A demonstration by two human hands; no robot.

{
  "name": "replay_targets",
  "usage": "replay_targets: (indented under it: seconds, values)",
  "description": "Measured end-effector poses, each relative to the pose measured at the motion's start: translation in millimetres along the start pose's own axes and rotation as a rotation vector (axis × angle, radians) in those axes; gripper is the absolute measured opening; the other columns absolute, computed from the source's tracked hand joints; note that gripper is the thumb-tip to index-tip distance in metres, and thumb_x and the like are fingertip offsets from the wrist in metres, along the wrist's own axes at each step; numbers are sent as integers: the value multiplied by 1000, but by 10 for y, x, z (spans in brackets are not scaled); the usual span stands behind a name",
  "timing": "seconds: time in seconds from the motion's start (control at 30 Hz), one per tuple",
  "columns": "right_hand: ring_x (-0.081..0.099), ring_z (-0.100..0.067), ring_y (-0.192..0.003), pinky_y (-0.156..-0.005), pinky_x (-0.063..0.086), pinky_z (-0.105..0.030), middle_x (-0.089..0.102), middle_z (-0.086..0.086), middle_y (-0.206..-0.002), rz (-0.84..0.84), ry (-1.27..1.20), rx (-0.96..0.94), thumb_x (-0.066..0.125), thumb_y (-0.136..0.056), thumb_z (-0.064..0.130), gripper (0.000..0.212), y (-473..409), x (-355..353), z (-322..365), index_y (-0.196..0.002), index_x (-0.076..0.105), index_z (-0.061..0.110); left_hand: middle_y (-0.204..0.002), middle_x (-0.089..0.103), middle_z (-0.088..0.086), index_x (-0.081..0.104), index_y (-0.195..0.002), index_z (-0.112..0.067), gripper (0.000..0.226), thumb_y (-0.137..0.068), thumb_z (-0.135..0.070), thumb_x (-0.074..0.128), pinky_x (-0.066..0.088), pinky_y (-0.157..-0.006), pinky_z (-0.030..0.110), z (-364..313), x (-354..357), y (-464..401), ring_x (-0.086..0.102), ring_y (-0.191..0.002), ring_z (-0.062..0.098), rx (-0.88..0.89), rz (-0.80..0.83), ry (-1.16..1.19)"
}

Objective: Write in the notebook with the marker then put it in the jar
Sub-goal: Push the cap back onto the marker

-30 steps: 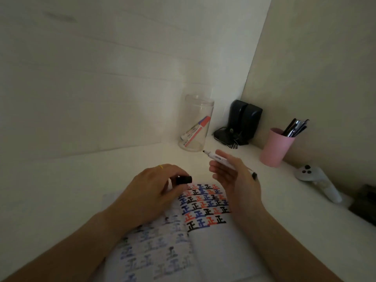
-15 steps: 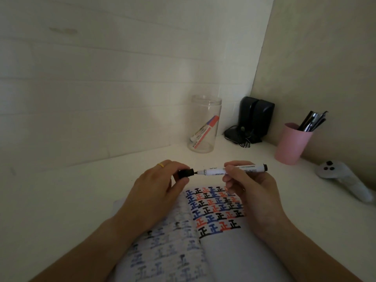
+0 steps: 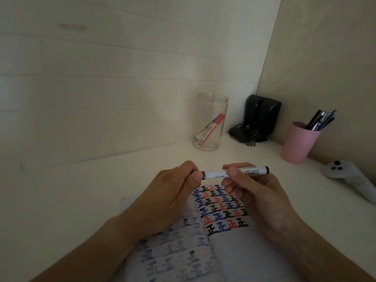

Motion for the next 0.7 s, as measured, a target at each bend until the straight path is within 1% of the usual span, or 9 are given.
replay_targets:
  seconds: [0.1,0.27,0.4,0.5,0.57,0.6,0.7]
  values:
    - [66,-17,-60,-58,54,-20,72,-15,-69,57,-1,-22,74,-73,13,27,33,64,39,-94,75,-4,-55,45,-13,43,-72,-20,34,-104,-26,34,33,-53,13,9,-9,37,45,-51,9,-33,4,102]
    - [67,-21,-63,-62,56,-23,73,-18,-71,92,69,-55,75,-71,11,25,69,123,71,-92,77,-2,-54,45,-13,42,-64,-22,40,-104,-26,33,32,-53,12,47,-16,72,41,-50,6,-89,5,177]
    - [67,-24,-66,-64,56,-26,73,-19,-73,61,154,-119,76,-72,13,22,83,144,106,-91,78,1,-54,47,-13,40,-63,-25,41,-104,-28,34,32,-54,14,50,-9,72,41,-50,7,-105,17,188]
    - [65,-21,-67,-63,54,-26,72,-13,-74,48,167,-153,77,-76,19,26,81,179,108,-97,77,3,-53,43,-8,48,-69,-23,38,-104,-30,35,32,-53,17,96,-35,27,41,-51,13,-67,-35,99]
    - [64,-17,-68,-64,54,-23,71,-9,-76,-1,115,-108,78,-75,21,34,58,151,61,-105,75,5,-53,42,-7,53,-74,-22,36,-104,-32,34,32,-51,18,146,-54,-2,42,-50,15,-53,-83,28]
    - [66,-17,-69,-66,56,-22,72,-9,-79,-40,51,-70,76,-75,18,37,38,107,31,-109,74,4,-53,44,-8,55,-76,-22,36,-103,-34,33,32,-51,18,175,-57,-12,42,-49,16,-56,-96,7]
    - [74,-20,-84,-77,61,-25,77,-14,-96,-202,-105,12,73,-72,10,40,-3,-95,-24,-111,73,5,-55,51,-8,57,-80,-23,38,-102,-41,31,34,-52,20,227,-52,-14,47,-51,15,-60,-92,-80]
Point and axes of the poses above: each hand's wrist, its own y-axis away from the middle knuckle, its own x-axis out of the palm, z = x × y, the point moved 6 cm from there along -y, towards the middle knuckle
